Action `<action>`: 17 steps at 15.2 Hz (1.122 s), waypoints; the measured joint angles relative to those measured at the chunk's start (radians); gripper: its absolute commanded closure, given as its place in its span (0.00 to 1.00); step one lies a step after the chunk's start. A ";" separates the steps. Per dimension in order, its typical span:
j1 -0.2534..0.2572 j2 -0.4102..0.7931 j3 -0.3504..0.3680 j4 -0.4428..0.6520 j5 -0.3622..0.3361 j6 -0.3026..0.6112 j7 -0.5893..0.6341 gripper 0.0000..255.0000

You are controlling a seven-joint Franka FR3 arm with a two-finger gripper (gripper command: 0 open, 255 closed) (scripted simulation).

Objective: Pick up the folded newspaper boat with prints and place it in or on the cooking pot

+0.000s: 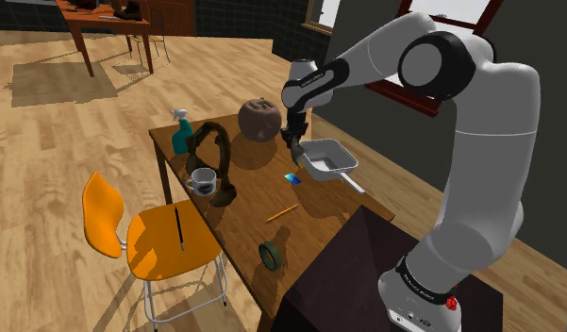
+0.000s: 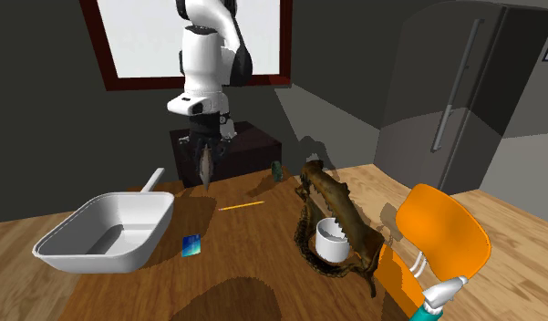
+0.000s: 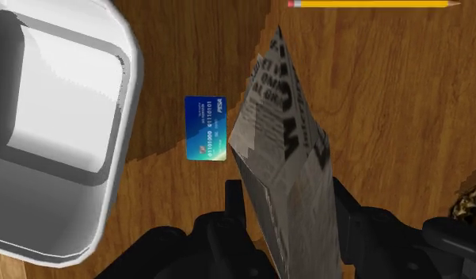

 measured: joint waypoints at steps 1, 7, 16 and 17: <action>-0.017 -0.001 -0.005 -0.007 0.002 0.007 -0.022 1.00; -0.111 -0.020 -0.036 -0.047 0.014 0.040 -0.152 1.00; -0.257 -0.005 -0.078 -0.024 0.043 0.047 -0.353 1.00; -0.276 0.001 -0.083 -0.023 0.047 0.054 -0.378 1.00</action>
